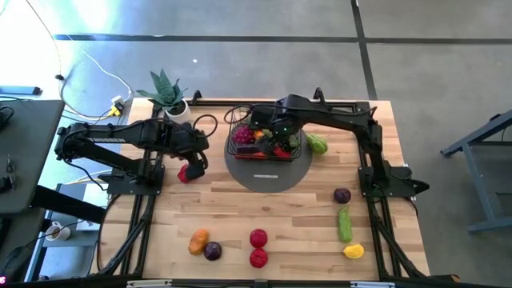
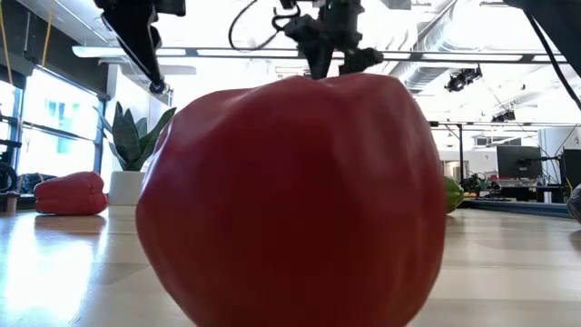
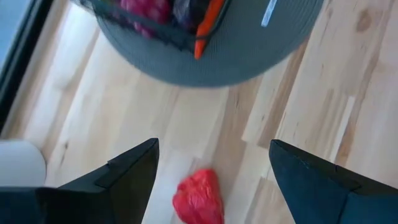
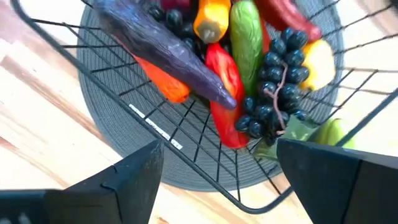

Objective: Build produce basket
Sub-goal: Put the green cucumber into the wire basket

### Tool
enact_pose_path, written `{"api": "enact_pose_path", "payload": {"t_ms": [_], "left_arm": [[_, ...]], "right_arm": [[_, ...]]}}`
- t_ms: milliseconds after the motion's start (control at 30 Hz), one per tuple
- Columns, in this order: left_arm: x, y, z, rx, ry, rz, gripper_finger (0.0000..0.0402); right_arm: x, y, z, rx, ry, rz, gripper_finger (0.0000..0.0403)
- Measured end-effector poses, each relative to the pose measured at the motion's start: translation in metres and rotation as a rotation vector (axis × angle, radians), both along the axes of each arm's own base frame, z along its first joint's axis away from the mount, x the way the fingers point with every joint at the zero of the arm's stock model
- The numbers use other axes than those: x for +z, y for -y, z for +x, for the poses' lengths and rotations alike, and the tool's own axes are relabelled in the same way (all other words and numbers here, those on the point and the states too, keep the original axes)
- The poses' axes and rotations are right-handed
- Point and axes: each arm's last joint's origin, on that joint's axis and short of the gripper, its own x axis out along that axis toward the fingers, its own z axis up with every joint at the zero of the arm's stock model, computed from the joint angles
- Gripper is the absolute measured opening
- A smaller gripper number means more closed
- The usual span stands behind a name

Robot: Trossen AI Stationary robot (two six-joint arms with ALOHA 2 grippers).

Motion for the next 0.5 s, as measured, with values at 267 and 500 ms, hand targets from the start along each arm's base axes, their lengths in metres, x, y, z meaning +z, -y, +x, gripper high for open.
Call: {"api": "enact_pose_path", "payload": {"t_ms": [267, 500], "left_arm": [[-0.003, 0.001, -0.007, 0.085, -0.052, -0.041, 0.0296], [-0.003, 0.003, -0.007, 0.086, -0.05, -0.127, 0.0296]], "right_arm": [[0.008, -0.019, -0.003, 0.074, -0.046, -0.047, 0.0296], [0.008, -0.029, -0.002, 0.191, -0.055, -0.053, 0.0296]]}}
